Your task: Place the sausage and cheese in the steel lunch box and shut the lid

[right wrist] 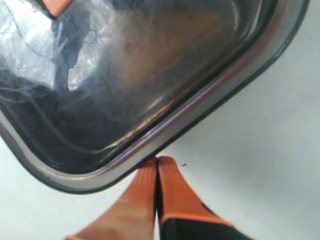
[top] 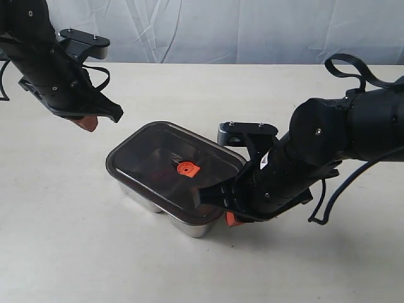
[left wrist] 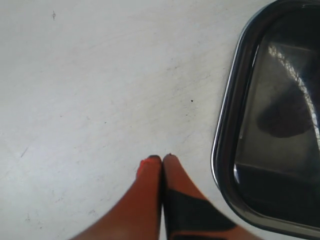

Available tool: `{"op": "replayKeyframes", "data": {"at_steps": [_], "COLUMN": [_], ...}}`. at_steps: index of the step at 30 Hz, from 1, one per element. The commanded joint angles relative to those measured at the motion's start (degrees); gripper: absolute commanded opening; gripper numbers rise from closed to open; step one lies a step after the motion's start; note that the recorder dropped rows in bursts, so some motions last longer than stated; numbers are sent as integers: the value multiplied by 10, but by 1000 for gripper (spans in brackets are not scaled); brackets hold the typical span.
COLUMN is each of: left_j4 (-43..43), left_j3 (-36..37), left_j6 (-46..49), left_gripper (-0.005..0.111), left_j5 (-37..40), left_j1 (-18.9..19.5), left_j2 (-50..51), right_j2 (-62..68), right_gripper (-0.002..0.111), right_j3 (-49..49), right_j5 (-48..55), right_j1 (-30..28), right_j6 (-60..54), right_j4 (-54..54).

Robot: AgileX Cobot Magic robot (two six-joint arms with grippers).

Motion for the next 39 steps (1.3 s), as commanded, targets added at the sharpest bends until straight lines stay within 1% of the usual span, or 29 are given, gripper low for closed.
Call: {"op": "replayKeyframes", "data": {"at_steps": [1, 8, 21, 28, 30, 32, 34, 37, 39], "left_j4": [-1, -1, -1, -1, -1, -2, -9, -32, -41], "left_j3": [-2, -2, -2, -2, -2, -2, -2, -2, -2], "left_j6": [-2, -2, -2, -2, -2, -2, -1, 14, 14], "left_gripper": [0, 0, 0, 0, 0, 0, 0, 0, 0], "left_j5": [2, 2, 2, 3, 5, 7, 7, -1, -13], "left_j1": [0, 0, 0, 0, 0, 0, 0, 0, 0], "left_j2": [-5, -5, -5, -5, -5, -5, -5, -5, -5], "right_j2": [0, 0, 0, 0, -3, -17, -37, -83, -110], "right_gripper": [-1, -1, -1, -1, -1, -1, -1, -1, -1], "right_j3": [-3, -3, -3, -3, -3, -3, -3, -3, -9], "right_j5": [3, 7, 4, 14, 30, 46, 51, 51, 57], "right_j1": [1, 1, 1, 1, 1, -1, -1, -1, -1], "right_j6": [-5, -5, -5, -5, -4, 12, 66, 191, 242], "right_j4": [2, 4, 39, 33, 16, -26, -87, -210, -272]}}
